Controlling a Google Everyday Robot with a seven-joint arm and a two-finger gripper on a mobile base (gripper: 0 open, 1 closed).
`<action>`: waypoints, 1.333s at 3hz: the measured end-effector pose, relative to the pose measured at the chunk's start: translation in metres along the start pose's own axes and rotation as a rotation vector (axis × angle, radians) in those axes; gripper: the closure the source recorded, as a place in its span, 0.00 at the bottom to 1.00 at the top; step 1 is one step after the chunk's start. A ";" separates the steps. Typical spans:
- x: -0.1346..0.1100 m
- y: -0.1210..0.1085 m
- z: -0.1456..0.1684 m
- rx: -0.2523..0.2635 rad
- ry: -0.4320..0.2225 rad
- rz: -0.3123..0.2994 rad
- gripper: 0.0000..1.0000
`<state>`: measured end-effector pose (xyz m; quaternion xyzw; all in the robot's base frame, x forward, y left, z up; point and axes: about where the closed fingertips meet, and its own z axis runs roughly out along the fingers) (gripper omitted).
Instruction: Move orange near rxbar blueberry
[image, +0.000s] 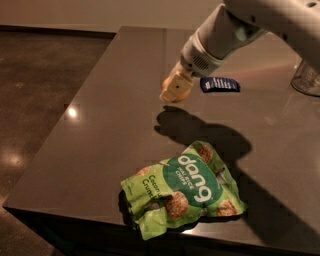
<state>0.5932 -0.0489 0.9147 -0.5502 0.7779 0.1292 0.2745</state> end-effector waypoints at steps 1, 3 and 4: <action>0.000 -0.002 -0.002 0.004 -0.002 0.001 1.00; 0.009 -0.023 -0.006 0.084 0.015 0.069 1.00; 0.018 -0.044 -0.011 0.128 0.007 0.125 1.00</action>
Offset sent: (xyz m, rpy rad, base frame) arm 0.0078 -0.0089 0.0000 -0.0357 -0.0211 -0.0721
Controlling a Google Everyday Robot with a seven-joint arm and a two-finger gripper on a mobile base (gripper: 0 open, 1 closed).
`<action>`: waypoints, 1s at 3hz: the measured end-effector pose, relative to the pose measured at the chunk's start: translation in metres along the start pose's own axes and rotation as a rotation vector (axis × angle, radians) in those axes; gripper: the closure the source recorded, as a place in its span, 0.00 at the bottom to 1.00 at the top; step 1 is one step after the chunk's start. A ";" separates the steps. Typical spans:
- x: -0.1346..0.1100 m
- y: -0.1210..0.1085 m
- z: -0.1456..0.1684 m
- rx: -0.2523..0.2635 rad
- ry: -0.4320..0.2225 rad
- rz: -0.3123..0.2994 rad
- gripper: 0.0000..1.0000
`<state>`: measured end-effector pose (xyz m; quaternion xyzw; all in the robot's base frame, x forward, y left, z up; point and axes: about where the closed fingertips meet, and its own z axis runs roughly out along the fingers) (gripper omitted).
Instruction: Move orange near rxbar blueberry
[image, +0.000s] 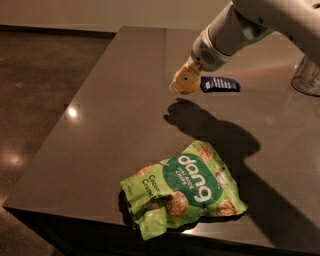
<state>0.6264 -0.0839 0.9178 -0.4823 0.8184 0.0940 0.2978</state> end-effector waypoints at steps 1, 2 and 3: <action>0.005 -0.019 0.004 0.026 -0.007 0.040 1.00; 0.012 -0.034 0.009 0.044 -0.009 0.071 1.00; 0.020 -0.045 0.011 0.061 -0.013 0.092 1.00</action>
Offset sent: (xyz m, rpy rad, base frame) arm 0.0437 -0.0409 -0.0148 0.0307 -0.0120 -0.1330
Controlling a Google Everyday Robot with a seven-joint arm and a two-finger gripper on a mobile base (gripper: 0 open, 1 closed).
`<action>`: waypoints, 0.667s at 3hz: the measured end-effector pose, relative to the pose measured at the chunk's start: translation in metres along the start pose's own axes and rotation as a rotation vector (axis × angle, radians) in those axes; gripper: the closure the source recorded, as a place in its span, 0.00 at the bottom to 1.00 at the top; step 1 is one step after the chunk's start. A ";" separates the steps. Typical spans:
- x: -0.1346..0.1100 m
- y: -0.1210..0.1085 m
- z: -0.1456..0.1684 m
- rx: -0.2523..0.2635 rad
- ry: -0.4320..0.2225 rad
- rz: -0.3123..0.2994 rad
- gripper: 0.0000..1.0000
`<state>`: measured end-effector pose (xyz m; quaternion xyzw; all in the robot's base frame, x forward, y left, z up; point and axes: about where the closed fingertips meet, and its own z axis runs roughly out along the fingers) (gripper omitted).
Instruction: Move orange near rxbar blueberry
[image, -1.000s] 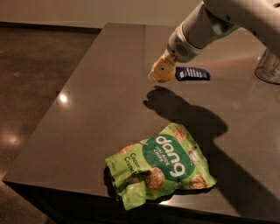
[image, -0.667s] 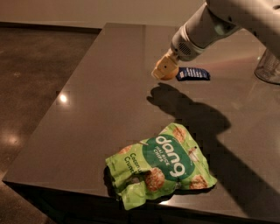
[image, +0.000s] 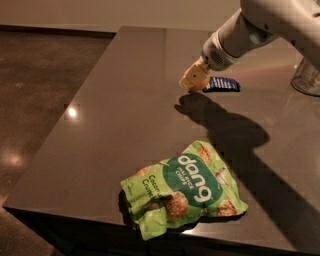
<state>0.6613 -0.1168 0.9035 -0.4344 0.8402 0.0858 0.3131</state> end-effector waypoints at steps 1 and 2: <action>0.014 -0.006 0.001 0.013 -0.010 0.030 1.00; 0.024 -0.010 0.002 0.024 -0.015 0.050 1.00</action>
Offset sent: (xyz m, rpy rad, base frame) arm -0.0035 -0.0367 -0.0183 0.0352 -0.0121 -0.0841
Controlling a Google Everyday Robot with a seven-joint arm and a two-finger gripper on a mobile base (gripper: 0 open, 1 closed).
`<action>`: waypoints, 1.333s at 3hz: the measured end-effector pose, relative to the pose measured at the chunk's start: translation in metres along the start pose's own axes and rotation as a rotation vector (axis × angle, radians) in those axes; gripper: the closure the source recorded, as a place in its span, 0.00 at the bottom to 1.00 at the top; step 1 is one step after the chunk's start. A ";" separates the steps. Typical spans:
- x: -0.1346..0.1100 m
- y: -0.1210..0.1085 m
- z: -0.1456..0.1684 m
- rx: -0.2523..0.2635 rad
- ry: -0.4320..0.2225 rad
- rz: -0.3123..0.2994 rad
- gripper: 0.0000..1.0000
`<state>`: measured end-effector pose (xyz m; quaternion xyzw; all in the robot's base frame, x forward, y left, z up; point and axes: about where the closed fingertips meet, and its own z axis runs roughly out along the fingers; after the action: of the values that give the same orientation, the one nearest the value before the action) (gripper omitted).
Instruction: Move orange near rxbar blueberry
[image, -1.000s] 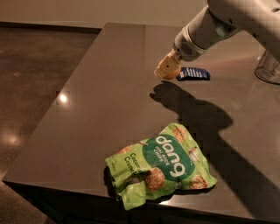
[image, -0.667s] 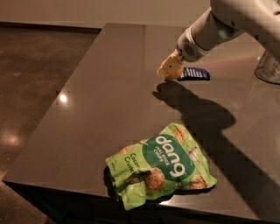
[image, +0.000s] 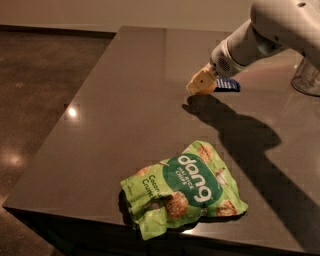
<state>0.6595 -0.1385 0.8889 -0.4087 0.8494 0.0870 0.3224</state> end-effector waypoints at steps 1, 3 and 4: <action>0.010 -0.011 -0.006 0.028 -0.012 0.032 1.00; 0.028 -0.032 -0.016 0.084 0.020 0.084 0.82; 0.041 -0.041 -0.013 0.089 0.059 0.122 0.59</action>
Offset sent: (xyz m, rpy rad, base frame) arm 0.0028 -0.0543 0.0102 0.0013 -0.0533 -0.1359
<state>0.6651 -0.1967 0.8778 -0.3441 0.8848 0.0565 0.3091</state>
